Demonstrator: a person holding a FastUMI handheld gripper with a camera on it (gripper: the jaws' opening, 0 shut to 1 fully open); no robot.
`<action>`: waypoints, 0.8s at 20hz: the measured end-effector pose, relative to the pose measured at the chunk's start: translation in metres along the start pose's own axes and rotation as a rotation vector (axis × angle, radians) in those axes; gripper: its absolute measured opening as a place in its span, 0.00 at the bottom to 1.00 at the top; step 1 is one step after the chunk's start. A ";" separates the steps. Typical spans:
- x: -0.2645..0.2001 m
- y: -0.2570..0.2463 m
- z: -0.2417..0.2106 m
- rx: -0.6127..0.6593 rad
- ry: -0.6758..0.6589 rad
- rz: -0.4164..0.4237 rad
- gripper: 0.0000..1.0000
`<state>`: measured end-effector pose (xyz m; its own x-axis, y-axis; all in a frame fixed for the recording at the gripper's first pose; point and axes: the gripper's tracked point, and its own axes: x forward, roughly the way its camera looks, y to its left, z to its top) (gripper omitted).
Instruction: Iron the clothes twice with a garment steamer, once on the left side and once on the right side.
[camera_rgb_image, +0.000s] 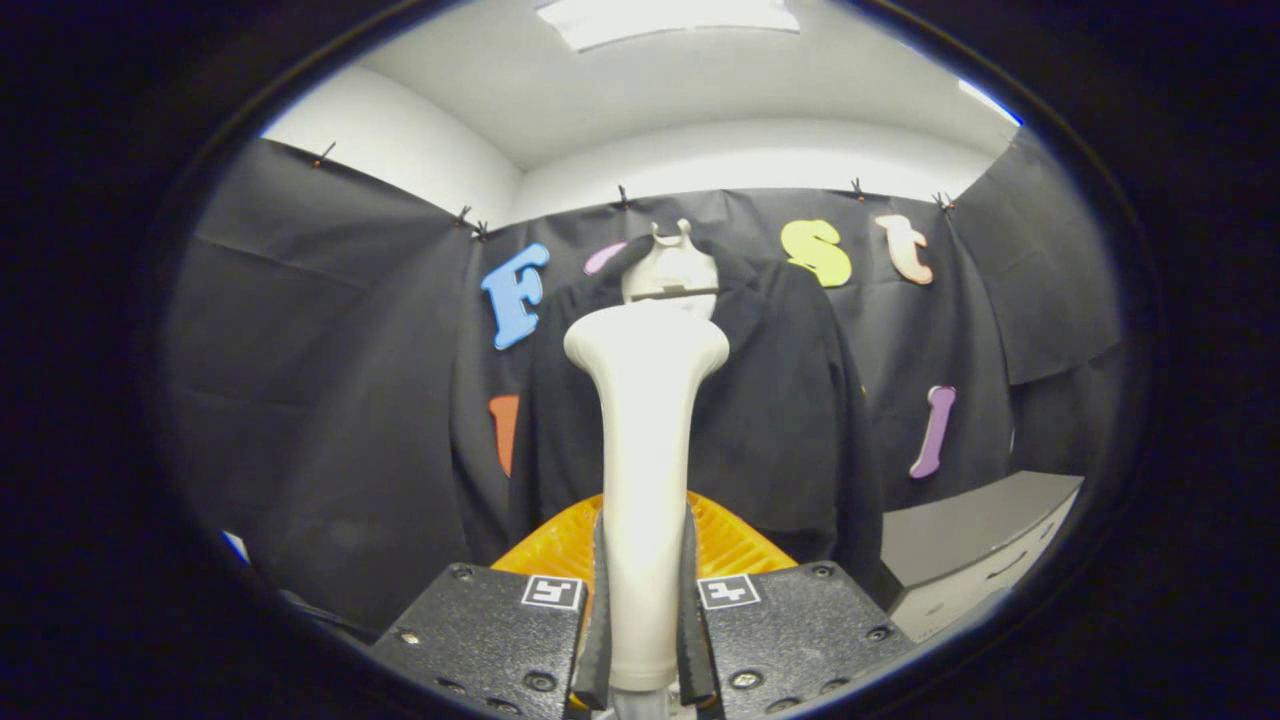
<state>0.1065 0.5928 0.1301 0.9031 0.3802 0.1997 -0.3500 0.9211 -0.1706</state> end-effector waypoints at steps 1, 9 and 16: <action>0.008 0.012 0.005 -0.002 -0.016 0.027 0.29; 0.083 0.079 0.035 -0.041 -0.094 0.126 0.29; 0.142 0.066 0.074 -0.085 -0.230 -0.012 0.29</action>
<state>0.1933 0.7136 0.2186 0.8230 0.3875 0.4154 -0.3086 0.9189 -0.2457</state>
